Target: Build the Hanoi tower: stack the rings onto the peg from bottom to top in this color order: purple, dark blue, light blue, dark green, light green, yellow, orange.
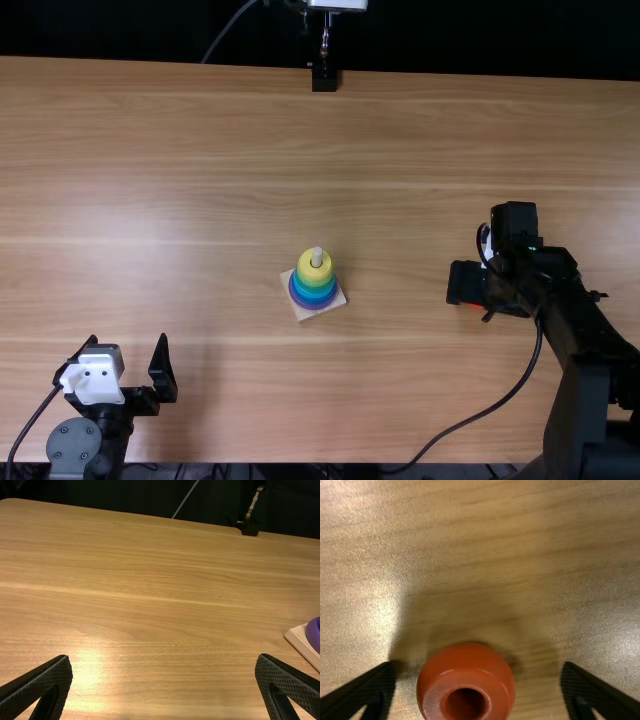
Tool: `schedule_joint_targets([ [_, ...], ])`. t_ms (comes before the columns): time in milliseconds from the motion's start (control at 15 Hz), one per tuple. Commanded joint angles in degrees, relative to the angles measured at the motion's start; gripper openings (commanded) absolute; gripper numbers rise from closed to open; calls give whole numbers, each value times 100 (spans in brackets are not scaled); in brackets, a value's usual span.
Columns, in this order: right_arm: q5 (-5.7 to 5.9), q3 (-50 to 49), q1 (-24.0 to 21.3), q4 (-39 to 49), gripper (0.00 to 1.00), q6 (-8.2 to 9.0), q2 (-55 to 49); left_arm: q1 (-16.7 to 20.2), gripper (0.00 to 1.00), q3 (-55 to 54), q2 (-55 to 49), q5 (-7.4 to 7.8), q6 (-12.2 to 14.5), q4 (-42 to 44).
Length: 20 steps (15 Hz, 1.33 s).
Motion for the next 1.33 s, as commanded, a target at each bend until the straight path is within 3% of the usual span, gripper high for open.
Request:
schedule_joint_targets([
  [0, 78, 148, 57, 36, 18, 99, 155, -63, 100, -600, -67, 61, 52, -439],
  [67, 78, 148, 57, 46, 7, 88, 155, -63, 100, -600, -67, 61, 52, -439],
  [200, 78, 148, 74, 36, 0, 88, 155, -63, 100, -600, -67, 61, 52, -439],
  [600, 68, 605, 479, -112, 0, 78, 85, -63, 100, -600, -67, 61, 52, -439],
  [800, 47, 1168, 778, -913, 0, 15, -249, -63, 100, -600, -67, 61, 52, -439],
  [1000, 26, 1950, 1349, -2052, 0, -17, -381, -63, 100, -600, -67, 61, 52, -439],
  [1067, -27, 2337, 1525, -2453, 0, -28, -408, -63, 100, -600, -67, 61, 52, -439],
  [1267, -470, 3400, 1947, -3118, 0, -28, -408, -63, 100, -600, -67, 61, 52, -439],
])
